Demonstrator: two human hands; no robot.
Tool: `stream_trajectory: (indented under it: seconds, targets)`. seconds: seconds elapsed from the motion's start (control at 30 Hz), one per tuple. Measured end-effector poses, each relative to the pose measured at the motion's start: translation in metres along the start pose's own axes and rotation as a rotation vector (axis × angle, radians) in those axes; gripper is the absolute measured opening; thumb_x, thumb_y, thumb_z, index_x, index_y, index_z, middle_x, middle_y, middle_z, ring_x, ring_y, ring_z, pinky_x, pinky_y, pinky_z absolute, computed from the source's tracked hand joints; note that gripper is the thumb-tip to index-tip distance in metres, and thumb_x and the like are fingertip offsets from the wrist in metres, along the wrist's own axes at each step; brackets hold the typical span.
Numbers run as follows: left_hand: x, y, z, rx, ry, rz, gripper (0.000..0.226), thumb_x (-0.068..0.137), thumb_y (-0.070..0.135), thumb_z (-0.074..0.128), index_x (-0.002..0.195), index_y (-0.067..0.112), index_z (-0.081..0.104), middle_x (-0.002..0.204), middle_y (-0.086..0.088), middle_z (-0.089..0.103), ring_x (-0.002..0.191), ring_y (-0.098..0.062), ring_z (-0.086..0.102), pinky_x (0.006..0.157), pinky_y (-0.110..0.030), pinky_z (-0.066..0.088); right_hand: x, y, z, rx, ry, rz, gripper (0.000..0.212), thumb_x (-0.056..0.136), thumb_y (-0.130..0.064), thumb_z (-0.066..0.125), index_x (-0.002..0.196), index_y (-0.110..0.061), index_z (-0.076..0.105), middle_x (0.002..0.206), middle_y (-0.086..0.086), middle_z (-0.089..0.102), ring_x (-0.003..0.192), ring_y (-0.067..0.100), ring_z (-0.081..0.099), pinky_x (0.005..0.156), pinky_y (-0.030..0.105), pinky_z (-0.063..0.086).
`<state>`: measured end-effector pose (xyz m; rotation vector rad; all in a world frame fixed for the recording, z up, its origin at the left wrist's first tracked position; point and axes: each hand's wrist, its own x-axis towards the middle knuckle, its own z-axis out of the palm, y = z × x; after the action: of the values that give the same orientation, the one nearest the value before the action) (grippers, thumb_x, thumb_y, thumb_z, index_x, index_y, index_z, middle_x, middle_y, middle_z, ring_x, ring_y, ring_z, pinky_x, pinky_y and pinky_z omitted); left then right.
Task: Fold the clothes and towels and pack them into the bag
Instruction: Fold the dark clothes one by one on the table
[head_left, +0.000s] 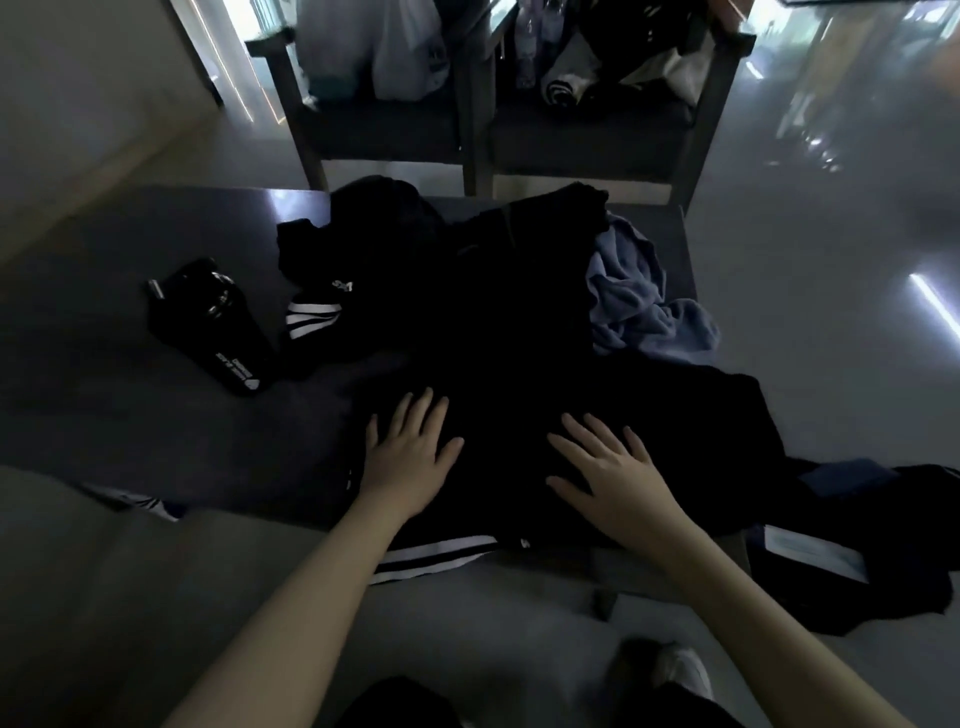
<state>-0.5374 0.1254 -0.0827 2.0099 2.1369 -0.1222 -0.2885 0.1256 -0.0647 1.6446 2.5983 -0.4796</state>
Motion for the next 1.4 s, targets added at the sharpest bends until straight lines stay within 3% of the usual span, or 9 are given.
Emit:
stream_trajectory:
  seconds: [0.17,0.43,0.6,0.73,0.8,0.9,1.0,1.27,1.4]
  targets:
    - [-0.007,-0.01,-0.01,0.003,-0.029,0.082,0.06,0.099,0.055,0.018,0.152,0.027,0.013,0.16,0.008,0.004,0.146,-0.018,0.004,0.115,-0.048,0.012,-0.025,-0.046,-0.002,-0.01,0.089,0.047,0.051,0.097,-0.049,0.036,0.143,-0.028,0.035,0.155,-0.001,0.025,0.143,0.02,0.016,0.115,0.048,0.012]
    - [-0.011,-0.068,-0.025,-0.247,0.013,-0.032,0.052,0.098,0.044,0.039,0.145,0.022,0.033,0.152,0.001,0.028,0.138,-0.025,0.024,0.111,-0.044,0.024,-0.046,-0.085,0.024,-0.178,-0.024,-0.079,0.082,0.085,-0.064,0.048,0.151,-0.031,0.01,0.16,0.002,0.002,0.147,0.027,-0.003,0.115,0.056,-0.001]
    - [-0.001,-0.076,-0.017,-0.231,0.072,-0.062,0.055,0.097,0.045,0.043,0.144,0.019,0.034,0.148,-0.001,0.031,0.135,-0.028,0.027,0.108,-0.045,0.027,-0.035,-0.095,0.033,-0.181,0.011,-0.135,0.052,0.082,-0.055,0.042,0.122,-0.03,0.062,0.129,0.002,0.06,0.12,0.027,0.057,0.092,0.059,0.046]
    - [0.006,-0.078,-0.019,-0.299,0.102,-0.08,0.052,0.096,0.043,0.047,0.141,0.017,0.04,0.143,-0.005,0.035,0.132,-0.03,0.03,0.106,-0.044,0.03,-0.031,-0.092,0.031,-0.032,0.033,-0.122,0.087,0.07,-0.082,0.016,0.138,-0.036,0.044,0.152,-0.007,0.032,0.143,0.018,0.022,0.116,0.05,0.012]
    - [0.003,-0.077,-0.018,-0.304,0.118,-0.059,0.049,0.096,0.042,0.047,0.137,0.016,0.045,0.138,-0.003,0.037,0.129,-0.028,0.033,0.104,-0.041,0.032,-0.029,-0.101,0.032,-0.031,0.097,-0.09,0.1,0.062,-0.088,0.011,0.141,-0.035,0.041,0.152,-0.006,0.031,0.142,0.019,0.02,0.117,0.047,0.008]
    - [-0.001,-0.077,-0.015,-0.354,0.131,-0.044,0.046,0.096,0.038,0.049,0.136,0.014,0.047,0.135,-0.004,0.038,0.127,-0.027,0.035,0.105,-0.039,0.033,-0.022,-0.124,0.038,-0.068,0.174,-0.108,0.073,0.074,-0.073,0.033,0.127,-0.028,0.058,0.128,0.001,0.058,0.121,0.026,0.051,0.105,0.051,0.033]
    - [-0.004,-0.081,-0.016,-0.497,0.115,-0.065,0.047,0.095,0.03,0.054,0.138,0.011,0.045,0.137,-0.007,0.036,0.119,-0.024,0.046,0.094,-0.028,0.04,-0.016,-0.135,0.051,-0.127,0.289,-0.134,0.044,0.064,-0.047,0.058,0.097,-0.022,0.073,0.099,0.004,0.068,0.091,0.029,0.066,0.08,0.046,0.052]
    - [-0.01,-0.091,-0.022,-0.599,0.142,-0.143,0.055,0.089,0.019,0.063,0.139,0.008,0.042,0.129,-0.012,0.051,0.106,-0.022,0.055,0.082,-0.024,0.042,-0.006,-0.154,0.068,-0.256,0.411,-0.136,0.037,0.064,-0.035,0.073,0.096,-0.02,0.07,0.091,0.003,0.067,0.083,0.025,0.064,0.088,0.043,0.05]
    - [-0.009,-0.094,-0.021,-0.628,0.138,-0.139,0.046,0.093,0.025,0.057,0.136,0.012,0.046,0.127,-0.011,0.053,0.107,-0.023,0.056,0.085,-0.029,0.045,-0.008,-0.155,0.059,-0.198,0.521,-0.205,0.027,0.078,-0.03,0.05,0.09,-0.023,0.073,0.089,-0.004,0.071,0.083,0.019,0.066,0.09,0.038,0.044]
